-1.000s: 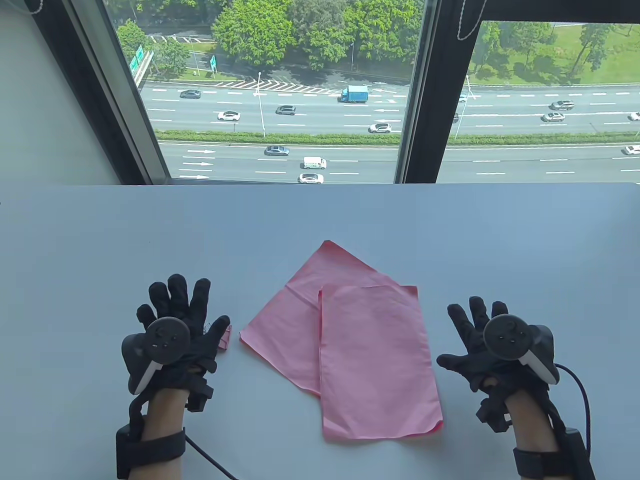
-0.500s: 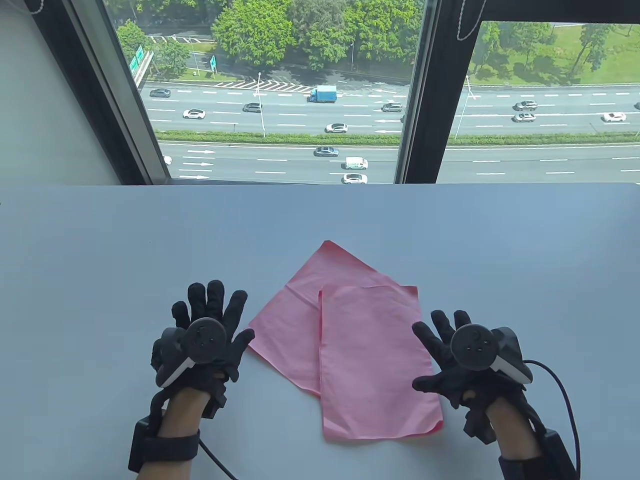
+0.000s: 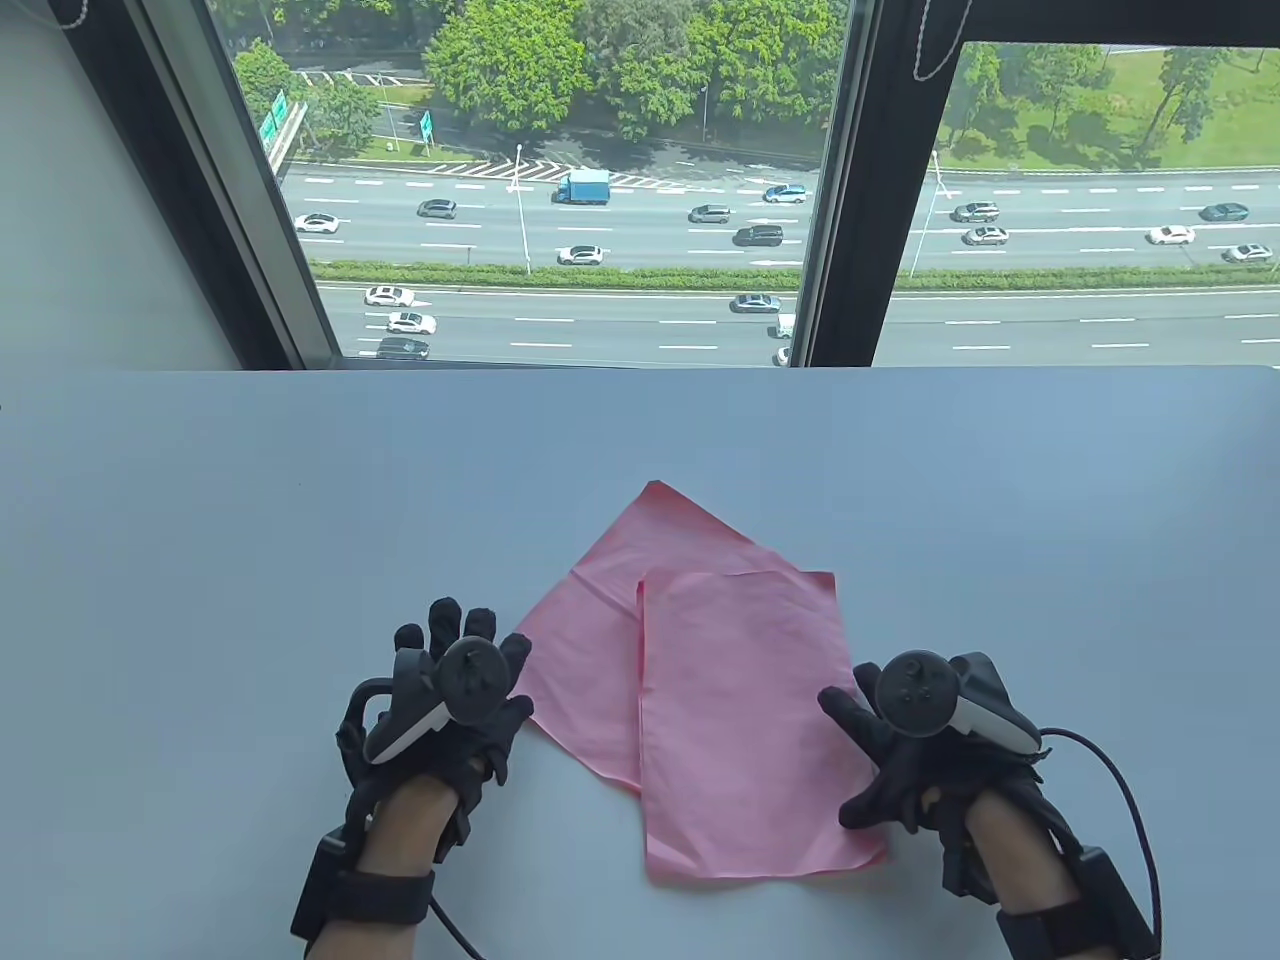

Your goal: Clip paper with binder clip (Left hand to clip)

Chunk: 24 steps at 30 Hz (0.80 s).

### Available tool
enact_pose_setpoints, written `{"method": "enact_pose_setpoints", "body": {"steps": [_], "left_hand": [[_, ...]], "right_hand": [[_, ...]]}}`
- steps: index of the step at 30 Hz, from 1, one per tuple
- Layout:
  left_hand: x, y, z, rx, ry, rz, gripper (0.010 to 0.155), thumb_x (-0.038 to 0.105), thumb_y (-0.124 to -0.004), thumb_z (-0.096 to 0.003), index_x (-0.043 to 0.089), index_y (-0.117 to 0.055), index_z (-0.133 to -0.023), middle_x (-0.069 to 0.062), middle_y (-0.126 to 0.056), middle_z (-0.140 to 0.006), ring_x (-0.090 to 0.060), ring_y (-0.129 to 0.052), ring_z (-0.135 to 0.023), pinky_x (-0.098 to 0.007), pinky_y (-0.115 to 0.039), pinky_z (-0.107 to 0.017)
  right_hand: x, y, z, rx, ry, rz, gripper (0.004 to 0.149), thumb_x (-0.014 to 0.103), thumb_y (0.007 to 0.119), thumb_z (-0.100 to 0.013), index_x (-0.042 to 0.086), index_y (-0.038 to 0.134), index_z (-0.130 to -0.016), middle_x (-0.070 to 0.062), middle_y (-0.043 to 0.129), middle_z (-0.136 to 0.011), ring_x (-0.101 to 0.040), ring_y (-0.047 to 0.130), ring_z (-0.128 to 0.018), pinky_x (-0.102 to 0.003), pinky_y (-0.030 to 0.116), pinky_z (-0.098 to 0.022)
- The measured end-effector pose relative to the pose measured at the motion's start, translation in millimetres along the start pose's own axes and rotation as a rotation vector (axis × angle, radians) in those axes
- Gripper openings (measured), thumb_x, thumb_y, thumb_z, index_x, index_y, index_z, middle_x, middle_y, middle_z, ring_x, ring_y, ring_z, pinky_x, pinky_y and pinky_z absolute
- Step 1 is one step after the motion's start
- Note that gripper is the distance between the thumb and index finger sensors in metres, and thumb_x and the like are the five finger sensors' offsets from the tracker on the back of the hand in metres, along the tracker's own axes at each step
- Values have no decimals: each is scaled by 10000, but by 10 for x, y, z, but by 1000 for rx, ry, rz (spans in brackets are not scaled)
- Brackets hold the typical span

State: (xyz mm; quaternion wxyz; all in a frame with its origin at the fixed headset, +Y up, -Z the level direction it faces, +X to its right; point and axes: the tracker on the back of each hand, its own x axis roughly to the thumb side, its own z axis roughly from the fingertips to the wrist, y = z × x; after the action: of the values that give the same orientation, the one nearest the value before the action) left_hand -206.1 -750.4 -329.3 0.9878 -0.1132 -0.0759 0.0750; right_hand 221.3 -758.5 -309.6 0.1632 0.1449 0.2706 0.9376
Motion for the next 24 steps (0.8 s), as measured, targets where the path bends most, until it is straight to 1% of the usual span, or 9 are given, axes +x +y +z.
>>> {"method": "enact_pose_setpoints", "body": {"steps": [2, 4, 8, 12, 18, 20, 22, 23, 24], "left_hand": [[29, -63, -25, -40, -24, 3, 656, 505, -731, -493, 331, -589, -1110, -10, -385, -1227, -283, -29, -1042, -538, -11, -628], [66, -111, -51, -80, -43, -2, 645, 504, -731, -492, 324, -616, -1100, -6, -420, -1221, -277, -43, -1046, -537, -15, -628], [135, -137, -58, -98, -67, 23, 652, 506, -742, -486, 285, -630, -1089, -34, -553, -1194, -295, -146, -1068, -546, -63, -644], [219, -118, -28, -143, -87, 33, 642, 506, -737, -486, 282, -651, -1081, -50, -556, -1190, -306, -175, -1074, -552, -72, -648], [337, -97, 27, -190, -144, 88, 595, 497, -731, -487, 276, -740, -1040, -72, -588, -1170, -360, -299, -1087, -578, -104, -657], [363, -66, 36, -180, -172, 87, 575, 498, -735, -483, 263, -796, -1004, -68, -656, -1134, -365, -380, -1084, -592, -140, -669], [354, -35, 44, -176, -212, 129, 529, 506, -739, -479, 249, -908, -909, -57, -778, -1054, -351, -510, -1068, -598, -180, -682], [336, -20, 52, -181, -219, 157, 525, 511, -740, -480, 247, -915, -898, -53, -828, -1018, -346, -556, -1059, -606, -195, -690], [293, 5, 58, -144, -232, 205, 524, 512, -741, -480, 249, -912, -899, -55, -877, -981, -344, -601, -1044, -608, -213, -694]], "right_hand": [[14, 7, -9, -3, 12, 10, 1047, 438, 1015, -344, 275, 312, -1103, -141, 88, -1120, -547, 10, -932, -739, 126, -611], [16, 45, -46, 29, 37, 24, 1045, 432, 1013, -346, 270, 311, -1103, -140, 88, -1119, -545, 8, -931, -737, 128, -613], [14, 109, -85, 30, 35, 31, 1035, 459, 989, -350, 263, 306, -1102, -145, 85, -1112, -548, 23, -926, -734, 147, -611], [34, 108, -125, -10, 28, 20, 1002, 466, 974, -359, 247, 336, -1100, -152, 119, -1112, -527, 44, -933, -731, 161, -612], [61, 104, -168, -14, 31, 14, 992, 469, 962, -364, 241, 336, -1099, -152, 119, -1111, -541, 47, -931, -728, 154, -615], [74, 103, -174, -24, 30, 16, 982, 468, 957, -368, 237, 343, -1098, -158, 128, -1111, -540, 54, -933, -727, 161, -616], [75, 108, -177, -25, 30, 17, 969, 476, 944, -377, 235, 341, -1097, -159, 129, -1110, -542, 61, -933, -727, 166, -617], [74, 104, -174, -29, 26, 15, 943, 489, 918, -390, 234, 347, -1096, -159, 135, -1110, -539, 63, -934, -724, 166, -617], [61, 78, -163, -39, 11, 3, 945, 522, 899, -389, 239, 339, -1096, -153, 141, -1112, -538, 67, -934, -723, 170, -616]]}}
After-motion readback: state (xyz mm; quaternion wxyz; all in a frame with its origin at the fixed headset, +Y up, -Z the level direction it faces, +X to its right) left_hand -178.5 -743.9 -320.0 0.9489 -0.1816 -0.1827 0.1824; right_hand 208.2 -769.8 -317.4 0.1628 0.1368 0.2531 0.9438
